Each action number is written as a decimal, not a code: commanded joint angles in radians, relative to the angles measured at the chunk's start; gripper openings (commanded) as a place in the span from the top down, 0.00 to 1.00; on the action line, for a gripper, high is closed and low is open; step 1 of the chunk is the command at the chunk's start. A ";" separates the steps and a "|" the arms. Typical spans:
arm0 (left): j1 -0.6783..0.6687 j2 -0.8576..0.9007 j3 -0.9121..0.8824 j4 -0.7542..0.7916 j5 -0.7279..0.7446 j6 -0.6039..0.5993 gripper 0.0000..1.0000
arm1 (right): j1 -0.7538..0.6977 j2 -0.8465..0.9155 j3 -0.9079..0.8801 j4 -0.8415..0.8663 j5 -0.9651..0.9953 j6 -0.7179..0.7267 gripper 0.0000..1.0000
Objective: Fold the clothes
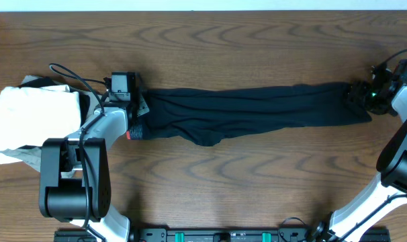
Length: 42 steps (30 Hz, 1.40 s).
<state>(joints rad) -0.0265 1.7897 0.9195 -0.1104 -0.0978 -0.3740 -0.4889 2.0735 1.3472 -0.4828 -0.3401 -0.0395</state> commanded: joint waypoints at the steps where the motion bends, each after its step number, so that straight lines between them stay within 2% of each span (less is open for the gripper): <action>1: 0.003 0.029 -0.013 -0.007 -0.015 -0.006 0.73 | 0.006 0.063 -0.025 -0.024 -0.091 -0.031 0.40; 4: 0.003 0.029 -0.013 -0.007 -0.015 -0.006 0.73 | 0.006 0.063 -0.025 -0.031 -0.098 -0.056 0.48; 8: 0.003 0.029 -0.013 -0.007 -0.015 -0.006 0.73 | 0.006 0.063 -0.025 -0.026 -0.087 -0.055 0.72; 11: 0.003 0.029 -0.012 -0.006 -0.014 -0.005 0.73 | 0.003 0.063 -0.025 -0.018 -0.050 -0.040 0.99; 13: 0.003 0.026 -0.011 -0.003 -0.014 -0.005 0.73 | -0.003 0.059 -0.024 -0.016 0.013 0.008 0.99; 14: 0.003 0.023 -0.008 -0.004 -0.013 -0.005 0.68 | -0.012 0.051 -0.022 -0.020 0.055 0.050 0.99; 15: 0.003 0.016 -0.005 -0.005 0.011 0.013 0.58 | -0.025 0.040 -0.021 -0.025 0.083 0.087 0.99; 17: 0.003 -0.008 0.003 -0.007 0.075 0.066 0.45 | -0.059 0.004 -0.019 -0.026 0.105 0.143 0.99; 21: 0.003 -0.111 0.010 -0.023 0.117 0.092 0.36 | -0.171 -0.119 -0.019 -0.026 0.104 0.205 0.99; 26: -0.013 -0.220 0.010 -0.070 0.248 0.092 0.36 | -0.246 -0.196 -0.019 -0.053 0.104 0.200 0.99; 30: -0.060 -0.227 0.009 -0.109 0.354 0.092 0.36 | -0.245 -0.187 -0.020 -0.087 0.099 0.200 0.99; 38: -0.214 -0.212 -0.016 -0.214 0.356 0.093 0.37 | -0.167 -0.164 -0.020 -0.097 0.109 0.191 0.99; 42: -0.272 -0.212 -0.017 -0.217 0.348 0.093 0.37 | -0.153 -0.164 -0.021 -0.095 0.116 0.191 0.99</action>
<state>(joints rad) -0.2726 1.5658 0.9157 -0.3290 0.2420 -0.2913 -0.6529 1.9022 1.3273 -0.5785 -0.2317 0.1463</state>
